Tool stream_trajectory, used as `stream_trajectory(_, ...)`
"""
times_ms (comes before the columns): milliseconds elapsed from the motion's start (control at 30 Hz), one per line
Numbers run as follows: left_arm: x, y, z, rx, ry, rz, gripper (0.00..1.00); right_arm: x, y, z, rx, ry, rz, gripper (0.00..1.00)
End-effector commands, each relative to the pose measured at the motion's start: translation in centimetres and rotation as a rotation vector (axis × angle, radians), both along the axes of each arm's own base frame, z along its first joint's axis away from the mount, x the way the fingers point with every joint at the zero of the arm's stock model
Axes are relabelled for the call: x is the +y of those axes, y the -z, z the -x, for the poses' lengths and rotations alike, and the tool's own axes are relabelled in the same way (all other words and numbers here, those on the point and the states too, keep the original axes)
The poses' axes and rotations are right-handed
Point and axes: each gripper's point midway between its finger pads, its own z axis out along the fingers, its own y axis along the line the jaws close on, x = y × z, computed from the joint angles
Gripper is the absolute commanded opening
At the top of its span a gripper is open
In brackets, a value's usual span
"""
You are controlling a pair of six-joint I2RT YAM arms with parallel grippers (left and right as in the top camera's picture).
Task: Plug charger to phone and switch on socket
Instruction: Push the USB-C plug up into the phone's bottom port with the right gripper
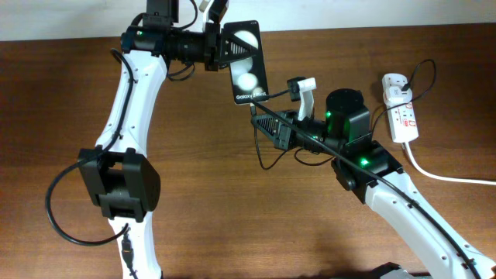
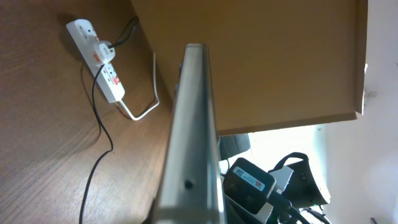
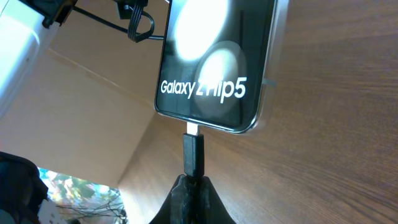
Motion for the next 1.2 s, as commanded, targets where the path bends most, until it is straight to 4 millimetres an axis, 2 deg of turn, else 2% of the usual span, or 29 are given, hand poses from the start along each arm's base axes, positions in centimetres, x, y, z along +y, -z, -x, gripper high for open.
stream_trajectory(0,-0.4,-1.0,0.8,-0.042,0.044,0.041,0.00,-1.5,-0.9,-1.5,-0.044,0.072,-0.002,0.04)
stream_trajectory(300,-1.1,-0.7,1.5,-0.059,0.066,0.040,0.00,-1.6,-1.3,-1.7,-0.053,0.078,-0.014,0.04)
stream_trajectory(933,-1.6,-0.5,1.8,-0.045,0.071,0.028,0.00,-1.4,-0.7,-2.1,-0.016,0.087,-0.026,0.04)
stream_trajectory(1167,-1.7,-0.4,1.8,-0.042,0.069,0.023,0.00,-1.4,-1.1,-2.2,-0.033,0.087,-0.036,0.04)
